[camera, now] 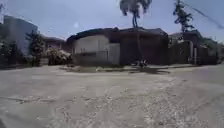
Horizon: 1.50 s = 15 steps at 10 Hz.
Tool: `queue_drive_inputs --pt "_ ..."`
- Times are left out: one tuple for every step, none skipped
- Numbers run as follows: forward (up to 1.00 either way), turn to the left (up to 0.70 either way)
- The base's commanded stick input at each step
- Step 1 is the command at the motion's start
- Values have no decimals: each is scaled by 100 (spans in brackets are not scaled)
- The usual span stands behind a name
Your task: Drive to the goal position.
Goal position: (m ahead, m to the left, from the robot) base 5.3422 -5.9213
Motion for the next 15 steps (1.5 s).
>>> queue_drive_inputs --pt "100 -39" --pt "100 -39" --pt "100 -39" --pt "100 -39" --pt "100 -39" --pt "100 -39" --pt "100 -39" --pt "100 -39" --pt "100 -39" --pt "100 -39" --pt "100 -39" --pt "100 -39" --pt "100 -39" --pt "100 -39" --pt "100 -39"
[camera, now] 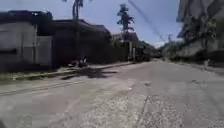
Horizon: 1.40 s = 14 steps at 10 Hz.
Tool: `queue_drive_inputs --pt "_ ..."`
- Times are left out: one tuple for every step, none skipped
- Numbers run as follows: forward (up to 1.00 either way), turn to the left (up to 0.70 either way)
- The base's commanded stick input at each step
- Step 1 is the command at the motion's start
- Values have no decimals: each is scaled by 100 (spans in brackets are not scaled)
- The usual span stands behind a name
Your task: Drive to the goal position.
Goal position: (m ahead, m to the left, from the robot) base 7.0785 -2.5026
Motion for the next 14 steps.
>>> queue_drive_inputs --pt "100 -39" --pt "100 -39" --pt "100 -39" --pt "100 -39" --pt "100 -39" --pt "100 -39" --pt "100 -39" --pt "100 -39" --pt "100 -39" --pt "100 1" --pt "100 1" --pt "100 1" --pt "100 1" --pt "100 1"
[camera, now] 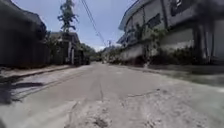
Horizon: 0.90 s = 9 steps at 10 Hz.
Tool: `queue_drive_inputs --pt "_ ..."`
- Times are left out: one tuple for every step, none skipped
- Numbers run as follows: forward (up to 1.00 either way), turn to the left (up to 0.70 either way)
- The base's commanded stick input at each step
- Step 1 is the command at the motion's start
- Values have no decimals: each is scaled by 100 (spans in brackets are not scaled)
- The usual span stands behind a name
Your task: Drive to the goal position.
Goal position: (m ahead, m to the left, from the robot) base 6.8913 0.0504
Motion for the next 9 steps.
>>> queue_drive_inputs --pt "100 1" --pt "100 -11" --pt "100 -39" --pt "100 -16" --pt "100 1" --pt "100 1" --pt "100 1" --pt "100 1" --pt "100 1"
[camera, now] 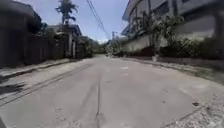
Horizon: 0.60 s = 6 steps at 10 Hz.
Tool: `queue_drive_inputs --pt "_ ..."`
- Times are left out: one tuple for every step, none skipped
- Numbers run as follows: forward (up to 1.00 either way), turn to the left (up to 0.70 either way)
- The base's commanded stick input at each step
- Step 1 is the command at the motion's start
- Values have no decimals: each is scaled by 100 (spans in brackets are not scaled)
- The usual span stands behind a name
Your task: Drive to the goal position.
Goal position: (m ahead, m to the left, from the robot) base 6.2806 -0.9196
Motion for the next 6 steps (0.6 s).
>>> queue_drive_inputs --pt "100 1" --pt "100 1" --pt "100 1" --pt "100 1" --pt "100 1" --pt "100 1"
